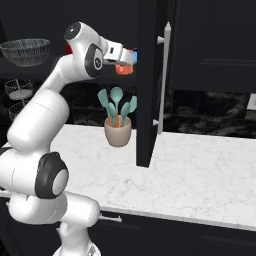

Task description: Gather all objects into one cabinet and sort the glasses and bowls to opposite sides.

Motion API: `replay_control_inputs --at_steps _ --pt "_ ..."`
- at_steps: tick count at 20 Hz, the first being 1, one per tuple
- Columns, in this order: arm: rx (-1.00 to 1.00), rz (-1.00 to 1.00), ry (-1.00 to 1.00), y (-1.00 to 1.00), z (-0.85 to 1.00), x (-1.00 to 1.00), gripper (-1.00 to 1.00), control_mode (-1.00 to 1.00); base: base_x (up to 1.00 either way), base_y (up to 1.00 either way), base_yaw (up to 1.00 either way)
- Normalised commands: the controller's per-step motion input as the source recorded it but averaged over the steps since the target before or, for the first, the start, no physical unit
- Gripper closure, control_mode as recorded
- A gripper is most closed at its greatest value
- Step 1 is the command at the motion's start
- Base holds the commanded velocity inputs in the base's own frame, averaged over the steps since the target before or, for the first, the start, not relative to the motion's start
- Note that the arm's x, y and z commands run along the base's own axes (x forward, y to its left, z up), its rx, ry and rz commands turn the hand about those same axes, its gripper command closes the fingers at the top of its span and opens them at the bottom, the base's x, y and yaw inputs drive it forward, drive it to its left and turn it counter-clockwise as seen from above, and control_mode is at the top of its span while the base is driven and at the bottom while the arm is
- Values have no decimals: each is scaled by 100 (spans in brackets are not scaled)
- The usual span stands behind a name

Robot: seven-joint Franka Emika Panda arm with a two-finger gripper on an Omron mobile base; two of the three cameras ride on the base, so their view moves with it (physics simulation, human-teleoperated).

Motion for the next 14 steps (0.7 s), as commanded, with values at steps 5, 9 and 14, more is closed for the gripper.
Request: replay_control_inputs --at_steps 5,9,14 --pt "0 0 2 -32 0 30 100 -100 0 0 0" --pt "0 0 0 -29 0 26 100 -100 0 0 0" --pt "0 0 0 -26 0 30 100 -100 0 0 0"
